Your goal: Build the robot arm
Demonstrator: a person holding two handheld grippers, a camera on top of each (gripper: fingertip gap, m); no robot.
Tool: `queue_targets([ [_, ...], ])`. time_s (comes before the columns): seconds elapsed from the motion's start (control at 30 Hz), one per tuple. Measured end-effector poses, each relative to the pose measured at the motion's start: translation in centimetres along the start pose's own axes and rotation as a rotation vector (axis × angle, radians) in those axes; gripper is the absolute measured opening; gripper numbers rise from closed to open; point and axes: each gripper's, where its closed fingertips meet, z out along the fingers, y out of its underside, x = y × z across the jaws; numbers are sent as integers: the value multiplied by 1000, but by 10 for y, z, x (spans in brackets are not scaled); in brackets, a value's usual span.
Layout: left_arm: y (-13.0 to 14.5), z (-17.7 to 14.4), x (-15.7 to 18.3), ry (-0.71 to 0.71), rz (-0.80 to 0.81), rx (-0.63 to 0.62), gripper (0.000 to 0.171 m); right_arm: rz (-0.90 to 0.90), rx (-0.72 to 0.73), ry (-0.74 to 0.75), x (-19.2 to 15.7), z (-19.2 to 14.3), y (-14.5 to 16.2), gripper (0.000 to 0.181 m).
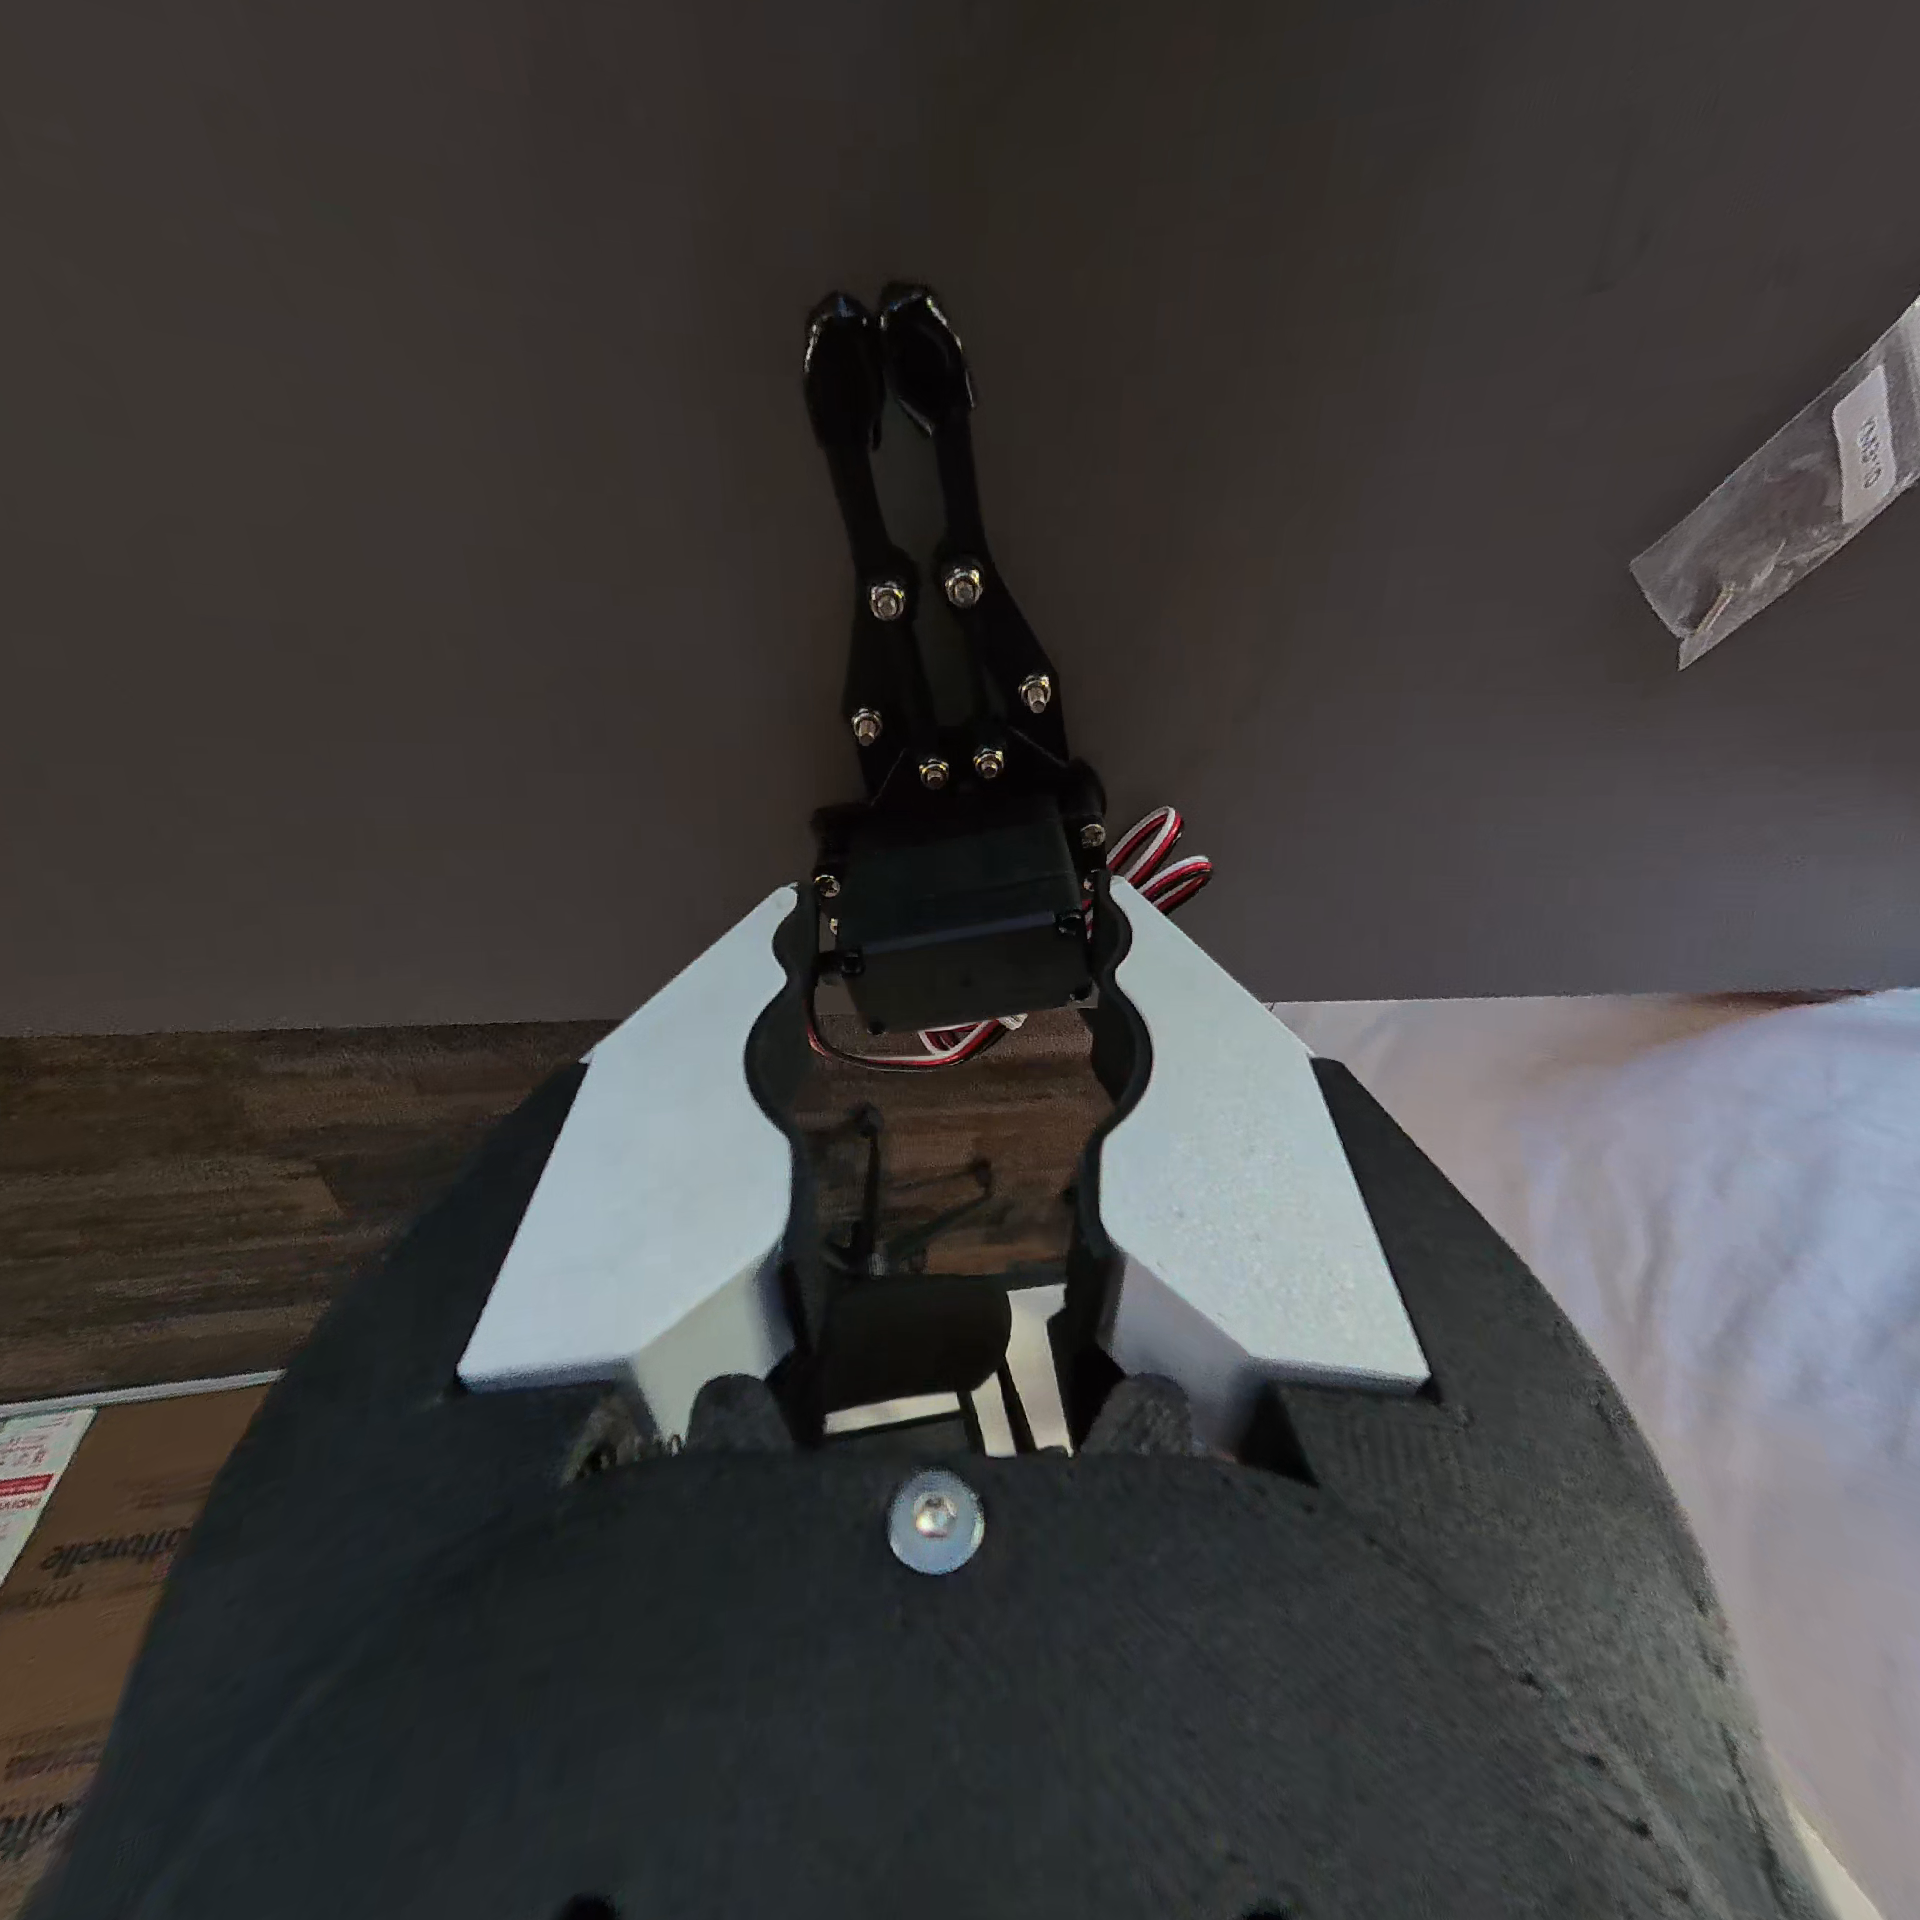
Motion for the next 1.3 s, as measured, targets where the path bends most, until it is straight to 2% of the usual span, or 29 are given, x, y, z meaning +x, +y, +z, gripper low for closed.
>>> queue_targets([
  [0.33,3,0,0,-18,-5,-28,51,118,40,-22,17,-5,10,3],
  [0.57,10,0,3,-57,38,-59,50,145,18,-17,21,-3,20,3],
  [0.83,8,-7,10,-15,22,11,47,158,-12,-22,21,1,29,3],
  [1.0,10,-8,13,-12,32,12,47,167,-16,-22,22,0,32,3],
  [1.17,3,-20,18,-11,51,96,47,147,-19,-7,24,-1,31,3],
  [1.3,-4,-41,24,44,47,279,47,121,-24,-3,23,-1,30,3],
])
